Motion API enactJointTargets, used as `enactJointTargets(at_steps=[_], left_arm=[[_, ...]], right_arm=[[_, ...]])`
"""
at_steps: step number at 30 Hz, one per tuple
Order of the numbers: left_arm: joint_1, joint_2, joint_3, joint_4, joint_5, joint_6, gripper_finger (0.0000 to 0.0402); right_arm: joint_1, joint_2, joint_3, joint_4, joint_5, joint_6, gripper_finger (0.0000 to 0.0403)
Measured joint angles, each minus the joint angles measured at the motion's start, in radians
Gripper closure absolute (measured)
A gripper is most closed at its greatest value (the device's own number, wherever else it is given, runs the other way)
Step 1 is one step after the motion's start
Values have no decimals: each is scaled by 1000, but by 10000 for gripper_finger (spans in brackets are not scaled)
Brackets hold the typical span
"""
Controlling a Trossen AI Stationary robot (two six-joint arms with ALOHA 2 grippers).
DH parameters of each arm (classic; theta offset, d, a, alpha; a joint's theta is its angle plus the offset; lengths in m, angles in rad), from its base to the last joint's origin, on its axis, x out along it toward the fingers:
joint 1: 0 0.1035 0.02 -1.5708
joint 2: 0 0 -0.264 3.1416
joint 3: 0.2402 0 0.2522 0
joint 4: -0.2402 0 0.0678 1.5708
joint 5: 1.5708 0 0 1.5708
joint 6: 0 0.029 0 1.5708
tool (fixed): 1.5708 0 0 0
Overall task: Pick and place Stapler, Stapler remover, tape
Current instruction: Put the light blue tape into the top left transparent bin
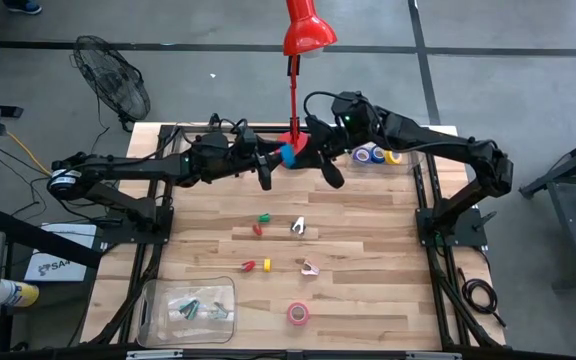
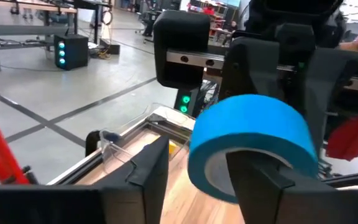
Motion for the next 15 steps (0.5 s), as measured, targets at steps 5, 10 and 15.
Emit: enactJointTargets(at_steps=[5, 10, 15], left_arm=[[0, 0, 0, -20, -23, -4, 217], [0, -1, 0, -54, -46, -5, 184], [0, -1, 0, -125, -98, -4, 166]], right_arm=[[-34, -12, 0, -48, 28, 1, 374], [-73, -24, 0, -142, 75, 1, 374], [-138, -28, 0, -326, 206, -15, 374]])
